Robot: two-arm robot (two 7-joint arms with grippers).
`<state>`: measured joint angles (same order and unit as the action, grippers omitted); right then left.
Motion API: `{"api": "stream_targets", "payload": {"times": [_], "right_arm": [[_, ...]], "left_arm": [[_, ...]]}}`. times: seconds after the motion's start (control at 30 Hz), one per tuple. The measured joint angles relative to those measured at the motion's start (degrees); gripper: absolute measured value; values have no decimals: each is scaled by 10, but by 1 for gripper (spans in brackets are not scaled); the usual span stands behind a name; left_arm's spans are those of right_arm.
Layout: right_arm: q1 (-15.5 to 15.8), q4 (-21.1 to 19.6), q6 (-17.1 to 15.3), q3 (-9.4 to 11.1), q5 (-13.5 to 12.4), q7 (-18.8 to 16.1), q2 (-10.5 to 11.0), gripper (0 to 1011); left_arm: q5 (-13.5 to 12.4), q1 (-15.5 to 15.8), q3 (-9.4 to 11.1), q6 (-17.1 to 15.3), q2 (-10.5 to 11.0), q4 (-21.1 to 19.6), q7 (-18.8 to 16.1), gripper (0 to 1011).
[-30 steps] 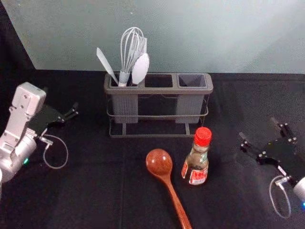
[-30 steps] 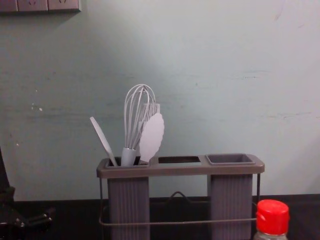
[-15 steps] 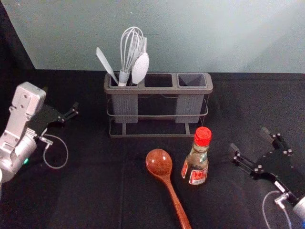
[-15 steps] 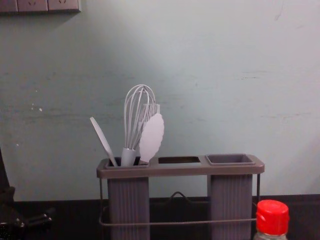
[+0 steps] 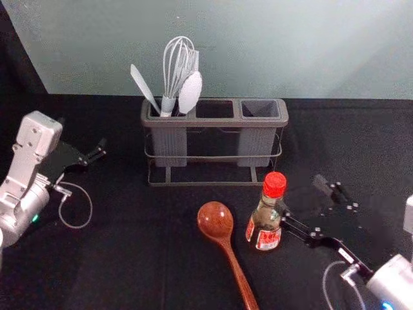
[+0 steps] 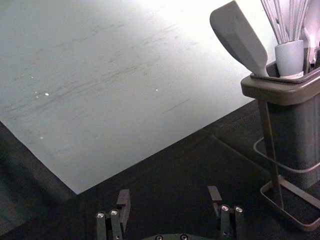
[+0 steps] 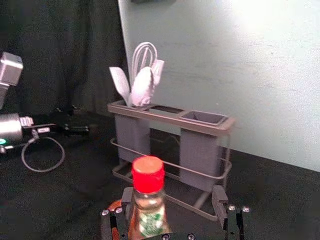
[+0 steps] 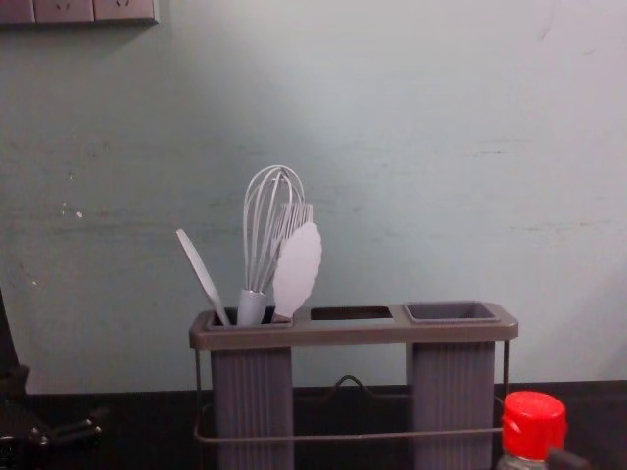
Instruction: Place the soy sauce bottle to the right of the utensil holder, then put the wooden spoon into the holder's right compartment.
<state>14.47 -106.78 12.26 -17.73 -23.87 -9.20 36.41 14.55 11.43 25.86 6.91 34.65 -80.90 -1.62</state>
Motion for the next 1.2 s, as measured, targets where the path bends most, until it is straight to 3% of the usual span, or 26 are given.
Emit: {"api": "stream_targets", "payload": {"times": [0.33,0.63,0.9,1.2], "right_arm": [[-50,27,-25,-20,7,-28,-41,1003],[-76,44,-37,-26,20,-41,-65,995],[-76,44,-45,-22,31,-48,-79,818],[-69,39,-48,-11,39,-57,-86,534]], "left_arm": [[0,0,0,0,0,0,0,1011],[0,0,0,0,0,0,0,1011],[0,0,0,0,0,0,0,1011],[0,0,0,0,0,0,0,1011]]}}
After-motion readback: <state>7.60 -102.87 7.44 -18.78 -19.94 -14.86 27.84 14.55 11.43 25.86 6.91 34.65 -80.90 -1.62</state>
